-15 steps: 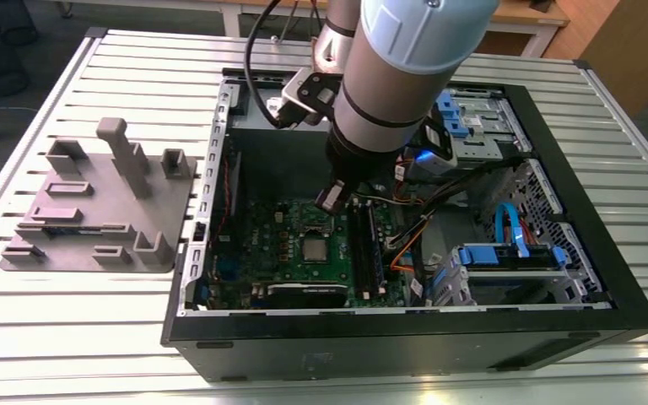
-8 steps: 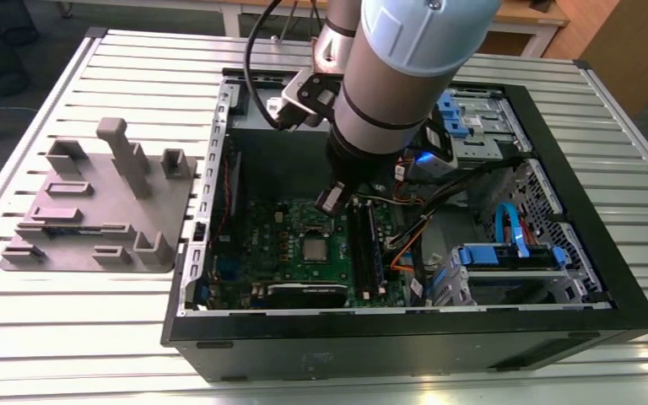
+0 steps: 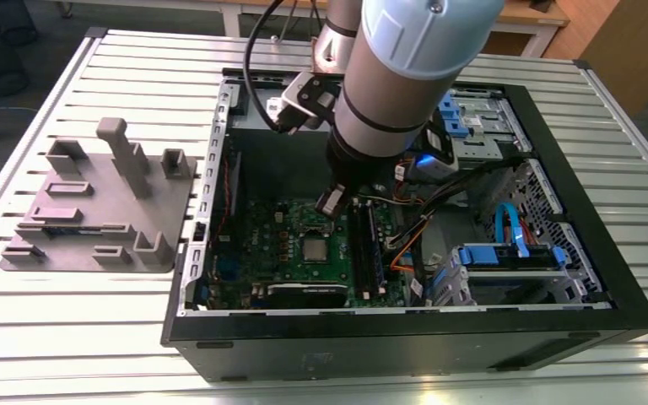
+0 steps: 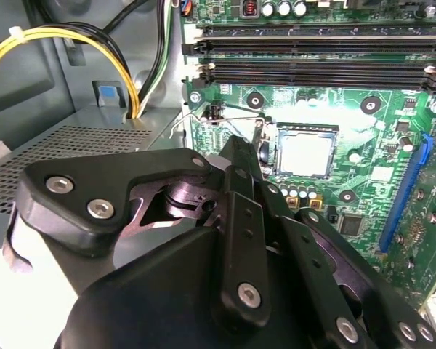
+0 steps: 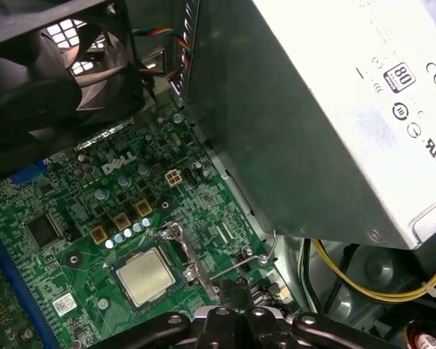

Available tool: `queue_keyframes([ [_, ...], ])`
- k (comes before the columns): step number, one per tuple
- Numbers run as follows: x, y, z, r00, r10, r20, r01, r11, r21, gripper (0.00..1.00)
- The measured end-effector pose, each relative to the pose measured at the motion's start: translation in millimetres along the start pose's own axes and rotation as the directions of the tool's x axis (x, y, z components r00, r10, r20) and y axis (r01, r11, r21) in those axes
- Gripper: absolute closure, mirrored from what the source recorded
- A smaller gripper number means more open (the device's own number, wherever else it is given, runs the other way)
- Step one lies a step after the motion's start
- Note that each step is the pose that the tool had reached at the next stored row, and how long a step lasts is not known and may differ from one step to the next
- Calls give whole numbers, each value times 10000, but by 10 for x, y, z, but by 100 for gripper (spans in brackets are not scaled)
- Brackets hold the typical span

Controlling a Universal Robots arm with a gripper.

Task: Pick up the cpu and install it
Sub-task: 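Close the cpu cover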

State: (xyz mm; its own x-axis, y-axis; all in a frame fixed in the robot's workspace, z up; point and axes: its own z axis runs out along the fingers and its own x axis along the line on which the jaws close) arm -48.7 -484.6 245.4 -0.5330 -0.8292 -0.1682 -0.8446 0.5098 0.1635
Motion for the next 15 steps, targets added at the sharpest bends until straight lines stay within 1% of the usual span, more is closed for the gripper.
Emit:
queue_keyframes([
  [15,27,-17,-8,10000,0,0,0,10000,0,90],
])
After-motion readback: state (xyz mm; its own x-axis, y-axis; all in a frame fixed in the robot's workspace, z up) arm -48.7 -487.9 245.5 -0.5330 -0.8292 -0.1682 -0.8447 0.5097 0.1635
